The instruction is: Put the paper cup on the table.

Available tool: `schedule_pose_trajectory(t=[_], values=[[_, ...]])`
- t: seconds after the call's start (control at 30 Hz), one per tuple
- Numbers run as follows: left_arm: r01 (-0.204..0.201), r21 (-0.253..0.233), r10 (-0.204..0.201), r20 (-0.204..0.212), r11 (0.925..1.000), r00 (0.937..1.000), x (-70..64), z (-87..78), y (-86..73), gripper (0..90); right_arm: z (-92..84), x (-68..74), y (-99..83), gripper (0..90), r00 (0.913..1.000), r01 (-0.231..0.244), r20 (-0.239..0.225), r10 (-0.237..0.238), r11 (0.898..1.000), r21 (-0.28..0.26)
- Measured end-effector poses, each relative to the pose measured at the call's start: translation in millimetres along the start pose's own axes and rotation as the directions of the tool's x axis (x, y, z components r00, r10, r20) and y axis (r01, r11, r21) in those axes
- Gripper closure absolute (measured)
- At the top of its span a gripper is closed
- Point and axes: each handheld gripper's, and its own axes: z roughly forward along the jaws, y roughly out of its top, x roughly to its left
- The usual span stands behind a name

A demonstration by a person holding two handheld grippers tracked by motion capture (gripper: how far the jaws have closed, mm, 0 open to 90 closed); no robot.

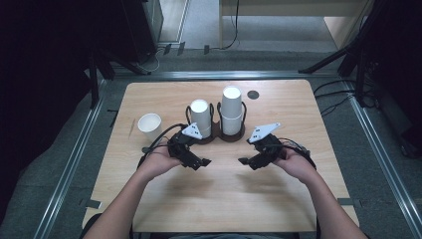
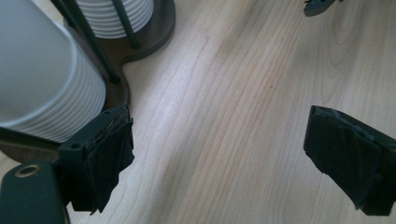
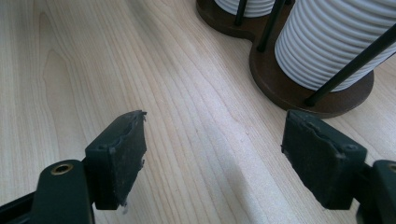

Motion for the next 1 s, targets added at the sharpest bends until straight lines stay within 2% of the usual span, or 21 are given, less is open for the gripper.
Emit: schedule_pose_trajectory(t=[0.17, 0.4, 0.7, 1.0], values=[[-0.003, -0.022, 0.003, 0.008, 0.9998, 1.0000, -5.8, 1.2, 4.8, 8.4, 0.4, 0.2, 0.0, 22.0, 1.0000, 0.004, 0.000, -0.004, 1.000, 0.001], [-0.012, -0.016, 0.012, 0.005, 0.9998, 0.9999, -10.8, 5.4, 7.2, 8.4, 1.1, 0.8, -0.2, 22.0, 0.9999, 0.011, 0.002, -0.011, 1.000, 0.007], [-0.022, -0.004, 0.022, 0.010, 0.9997, 0.9997, -11.8, 8.2, 7.8, 8.4, 1.9, 2.8, 0.8, 22.0, 0.9998, 0.018, -0.004, -0.018, 1.000, 0.006], [-0.012, 0.003, 0.012, 0.007, 0.9999, 0.9999, -9.8, 9.7, 5.6, 8.4, 2.2, 3.4, 0.6, 22.0, 0.9997, 0.023, -0.003, -0.023, 1.000, 0.014]])
